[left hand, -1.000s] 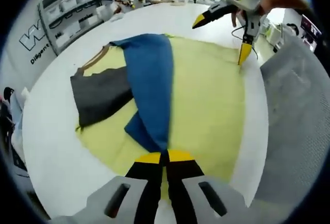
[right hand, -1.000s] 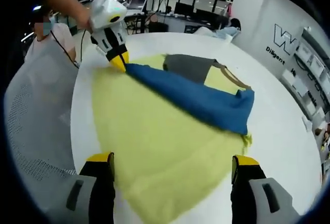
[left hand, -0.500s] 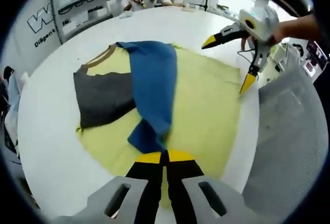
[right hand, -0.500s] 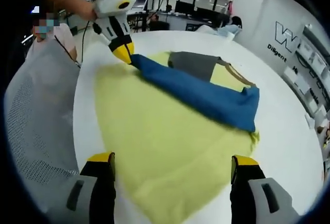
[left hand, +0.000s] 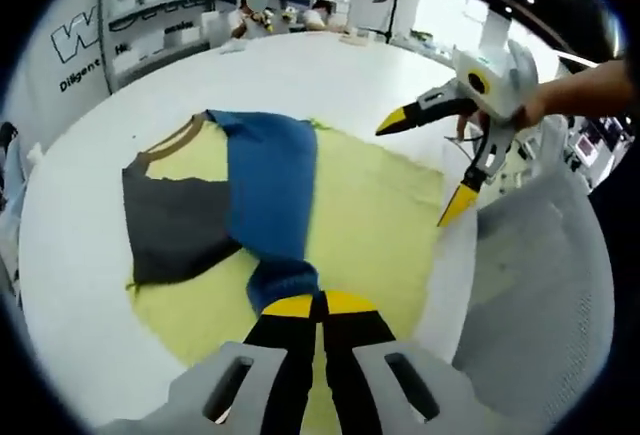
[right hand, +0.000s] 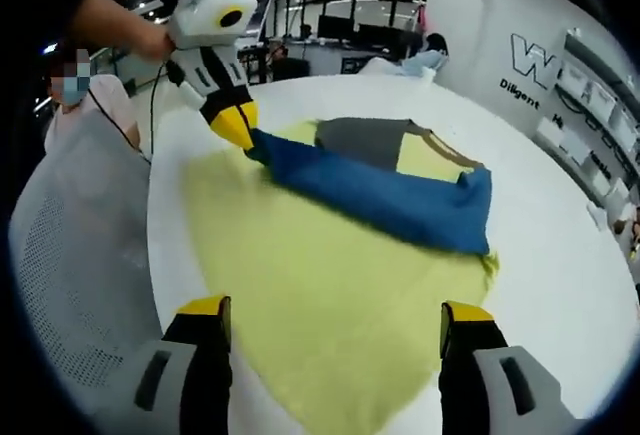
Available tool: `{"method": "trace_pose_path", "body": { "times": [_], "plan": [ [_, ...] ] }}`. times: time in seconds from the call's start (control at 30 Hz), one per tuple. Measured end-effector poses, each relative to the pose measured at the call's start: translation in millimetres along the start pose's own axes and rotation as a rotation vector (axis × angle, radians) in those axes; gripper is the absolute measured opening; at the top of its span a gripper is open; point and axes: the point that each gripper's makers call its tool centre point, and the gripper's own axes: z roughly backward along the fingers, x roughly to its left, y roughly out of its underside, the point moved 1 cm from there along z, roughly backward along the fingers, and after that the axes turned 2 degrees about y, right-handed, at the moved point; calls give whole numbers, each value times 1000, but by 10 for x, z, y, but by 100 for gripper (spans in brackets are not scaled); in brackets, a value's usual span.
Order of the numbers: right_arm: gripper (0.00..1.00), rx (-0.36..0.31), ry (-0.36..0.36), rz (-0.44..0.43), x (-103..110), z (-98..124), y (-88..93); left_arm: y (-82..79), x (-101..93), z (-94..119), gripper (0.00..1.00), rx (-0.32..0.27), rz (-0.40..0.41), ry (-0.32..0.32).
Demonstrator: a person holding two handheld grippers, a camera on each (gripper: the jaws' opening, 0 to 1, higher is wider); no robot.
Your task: Fold the garment on the visible template until the final outline fits inside the template.
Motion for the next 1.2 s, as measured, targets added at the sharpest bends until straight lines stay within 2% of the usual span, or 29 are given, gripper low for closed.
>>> {"method": "trace_pose_path", "body": {
  "times": [0.17, 0.27, 0.33, 0.43, 0.5, 0.7, 0.9, 1.07, 1.2],
  "plan": [
    [82, -6, -24, 11, 135, -62, -64, 68, -170, -123, 0, 1, 13, 27],
    [81, -5, -35, 14, 186, -92, -78, 37, -280, -193, 0, -43, 66, 48],
    [81, -6, -40, 14, 209, -101, -93, 23, -284, -221, 0, -60, 4, 30],
    [79, -8, -42, 8, 215, -114, -117, 19, -274, -215, 1, -70, -156, 9],
    [76, -15, -51, 1, 231, -123, -149, 0, -257, -189, 2, -90, -198, -5],
    [68, -19, -81, -45, 302, -187, -250, 49, -196, -115, 13, -100, -171, -2],
    [64, -31, -106, -57, 388, -271, -390, 182, -177, -32, 20, -88, -199, 2],
    [63, -29, -121, -27, 441, -304, -456, 264, -195, 19, 17, -86, -201, 14],
    [63, -30, -117, -23, 422, -281, -473, 229, -131, -55, 10, -81, -195, -40]
  ]
}}
